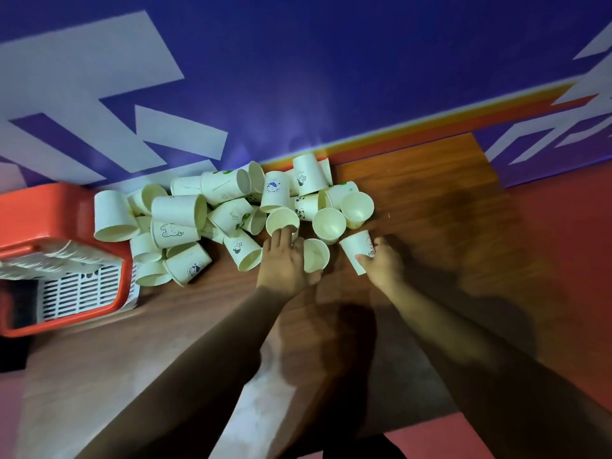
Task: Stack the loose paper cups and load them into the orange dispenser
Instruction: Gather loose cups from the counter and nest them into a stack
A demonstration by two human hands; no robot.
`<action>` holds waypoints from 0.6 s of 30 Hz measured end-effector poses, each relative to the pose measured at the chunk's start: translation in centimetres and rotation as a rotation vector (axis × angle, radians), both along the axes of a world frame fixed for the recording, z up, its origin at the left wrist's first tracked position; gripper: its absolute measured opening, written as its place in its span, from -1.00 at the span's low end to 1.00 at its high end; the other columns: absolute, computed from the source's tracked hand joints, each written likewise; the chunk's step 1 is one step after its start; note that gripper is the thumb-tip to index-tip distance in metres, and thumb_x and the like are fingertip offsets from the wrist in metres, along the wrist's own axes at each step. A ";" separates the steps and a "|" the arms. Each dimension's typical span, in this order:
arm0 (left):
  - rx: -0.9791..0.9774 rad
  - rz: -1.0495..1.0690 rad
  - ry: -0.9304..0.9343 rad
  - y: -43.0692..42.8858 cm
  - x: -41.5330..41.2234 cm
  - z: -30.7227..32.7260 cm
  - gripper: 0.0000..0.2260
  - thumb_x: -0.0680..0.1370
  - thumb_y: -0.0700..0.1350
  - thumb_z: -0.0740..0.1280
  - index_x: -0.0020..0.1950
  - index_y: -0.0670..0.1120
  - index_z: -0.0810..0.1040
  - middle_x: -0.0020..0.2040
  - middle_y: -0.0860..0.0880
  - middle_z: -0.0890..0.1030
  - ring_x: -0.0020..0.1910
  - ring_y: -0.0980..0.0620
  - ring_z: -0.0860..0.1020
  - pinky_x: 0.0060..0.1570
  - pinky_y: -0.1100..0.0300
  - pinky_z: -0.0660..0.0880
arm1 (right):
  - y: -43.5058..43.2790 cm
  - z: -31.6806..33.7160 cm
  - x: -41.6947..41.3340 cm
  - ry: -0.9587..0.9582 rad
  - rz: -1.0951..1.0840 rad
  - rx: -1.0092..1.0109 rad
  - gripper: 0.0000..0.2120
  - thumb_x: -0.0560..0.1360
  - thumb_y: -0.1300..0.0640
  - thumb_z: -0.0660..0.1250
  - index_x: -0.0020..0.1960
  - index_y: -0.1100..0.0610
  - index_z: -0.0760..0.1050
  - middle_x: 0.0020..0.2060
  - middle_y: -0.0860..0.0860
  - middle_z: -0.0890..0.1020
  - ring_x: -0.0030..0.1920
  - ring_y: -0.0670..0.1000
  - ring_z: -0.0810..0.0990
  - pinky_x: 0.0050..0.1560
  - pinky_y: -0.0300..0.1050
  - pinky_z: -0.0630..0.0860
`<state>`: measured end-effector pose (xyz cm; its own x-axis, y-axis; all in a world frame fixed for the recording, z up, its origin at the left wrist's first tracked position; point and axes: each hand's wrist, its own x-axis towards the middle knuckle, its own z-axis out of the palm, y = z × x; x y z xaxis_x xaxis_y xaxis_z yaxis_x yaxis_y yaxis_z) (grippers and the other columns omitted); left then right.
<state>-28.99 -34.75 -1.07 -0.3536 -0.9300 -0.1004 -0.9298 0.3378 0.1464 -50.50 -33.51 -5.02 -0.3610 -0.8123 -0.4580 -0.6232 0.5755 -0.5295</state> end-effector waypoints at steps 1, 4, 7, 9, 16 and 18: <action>-0.034 -0.009 0.020 0.3 0.2 0.1 -0.34 0.30 0.33 0.32 0.05 -0.23 0.60 0.14 -0.22 0.53 0.08 -0.24 0.49 -0.02 -0.07 0.48 | 0.6 0.1 0.0 -0.018 -0.015 0.016 -0.41 0.44 0.03 0.46 0.37 0.26 0.38 0.24 0.22 0.55 0.23 0.24 0.53 0.20 0.07 0.48; -0.053 0.045 0.120 1.1 1.0 1.3 -0.28 0.34 0.39 0.23 0.12 -0.22 0.61 0.19 -0.23 0.50 0.14 -0.25 0.47 0.05 -0.08 0.50 | 2.9 0.7 0.2 -0.087 -0.124 0.013 -0.41 0.39 0.06 0.49 0.34 0.23 0.41 0.20 0.19 0.58 0.17 0.19 0.57 0.16 0.04 0.51; 0.061 0.187 0.264 2.2 2.6 3.4 -0.25 0.32 0.40 0.21 0.21 -0.17 0.58 0.28 -0.18 0.44 0.24 -0.20 0.40 0.21 -0.04 0.43 | 5.8 2.4 1.9 -0.211 -0.231 -0.026 -0.47 0.41 0.13 0.48 0.32 0.24 0.44 0.16 0.15 0.59 0.05 0.08 0.59 -0.08 -0.16 0.48; 0.158 0.256 0.412 3.1 4.2 5.2 -0.32 0.34 0.33 0.30 0.26 -0.12 0.55 0.28 -0.13 0.45 0.27 -0.14 0.40 0.25 0.06 0.39 | 8.0 3.8 3.6 -0.296 -0.263 -0.072 -0.49 0.43 0.15 0.48 0.33 0.23 0.45 0.15 0.12 0.58 -0.01 -0.01 0.55 -0.22 -0.27 0.42; 0.196 0.339 0.716 7.8 13.5 10.0 -0.64 0.46 0.06 0.50 0.20 -0.02 0.57 0.03 0.05 0.66 0.01 0.10 0.60 0.01 0.19 0.53 | 13.7 7.9 11.6 -0.583 -0.219 -0.181 -0.58 0.43 0.09 0.50 0.26 0.04 0.50 0.10 -0.03 0.58 0.06 -0.04 0.60 0.12 -0.07 0.57; 0.218 0.366 0.780 9.5 16.3 10.3 -0.61 0.45 0.11 0.49 0.23 0.04 0.55 0.06 0.09 0.67 0.06 0.13 0.62 0.10 0.11 0.57 | 14.7 8.3 13.9 -0.641 -0.241 -0.194 -0.55 0.42 0.05 0.50 0.27 0.05 0.51 0.13 -0.01 0.60 0.09 -0.02 0.61 0.16 0.00 0.58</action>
